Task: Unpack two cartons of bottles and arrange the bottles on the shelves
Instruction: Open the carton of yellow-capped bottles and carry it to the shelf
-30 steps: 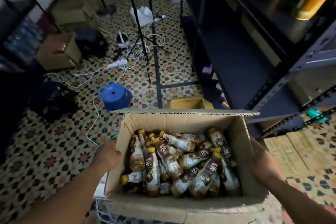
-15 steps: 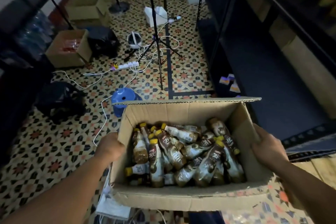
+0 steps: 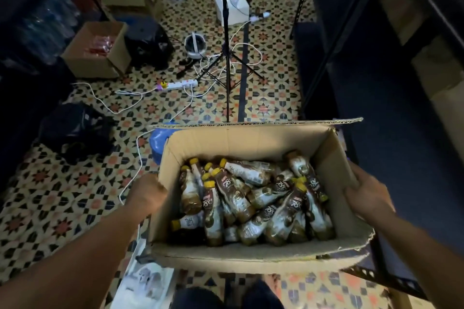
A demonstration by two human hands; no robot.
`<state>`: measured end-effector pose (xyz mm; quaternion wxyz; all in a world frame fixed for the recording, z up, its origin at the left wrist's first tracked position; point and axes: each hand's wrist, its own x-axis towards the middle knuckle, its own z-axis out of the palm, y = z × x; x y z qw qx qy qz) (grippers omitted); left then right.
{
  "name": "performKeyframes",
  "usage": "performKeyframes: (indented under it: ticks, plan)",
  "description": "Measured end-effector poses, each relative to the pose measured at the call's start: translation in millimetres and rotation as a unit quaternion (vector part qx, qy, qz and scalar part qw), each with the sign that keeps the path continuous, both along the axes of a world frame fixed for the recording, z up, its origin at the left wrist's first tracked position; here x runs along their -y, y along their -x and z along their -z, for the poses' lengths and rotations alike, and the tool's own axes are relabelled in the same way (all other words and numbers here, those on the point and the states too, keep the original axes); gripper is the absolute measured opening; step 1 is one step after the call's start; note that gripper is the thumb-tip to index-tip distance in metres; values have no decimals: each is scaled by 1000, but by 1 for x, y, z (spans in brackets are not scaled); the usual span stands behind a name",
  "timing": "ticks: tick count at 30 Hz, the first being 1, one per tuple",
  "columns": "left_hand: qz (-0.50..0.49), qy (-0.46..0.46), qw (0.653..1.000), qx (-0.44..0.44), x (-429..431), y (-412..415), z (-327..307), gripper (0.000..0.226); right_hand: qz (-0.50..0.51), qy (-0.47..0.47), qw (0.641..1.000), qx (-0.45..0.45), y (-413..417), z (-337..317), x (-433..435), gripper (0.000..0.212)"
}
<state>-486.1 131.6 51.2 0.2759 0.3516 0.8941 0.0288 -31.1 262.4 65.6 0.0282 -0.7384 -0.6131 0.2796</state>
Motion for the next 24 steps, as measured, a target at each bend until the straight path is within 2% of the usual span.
performKeyframes:
  ticks: [7,13,17,21,24]
  plan:
    - [33,3,999,-7,-87,30,-5,18,17,-4,1000,-18,22,-5,-54,70]
    - [73,-6,997,26,-175,70,8,6,68,-19,997,-11,59,11,-91,68]
    - [124,10,992,34,-234,101,11,8,113,8,993,12,88,22,-116,75]
    - [162,10,986,32,-285,123,3,20,159,0,987,-11,111,22,-133,76]
    - [179,0,984,15,-319,135,2,10,176,-15,984,-19,126,22,-143,71]
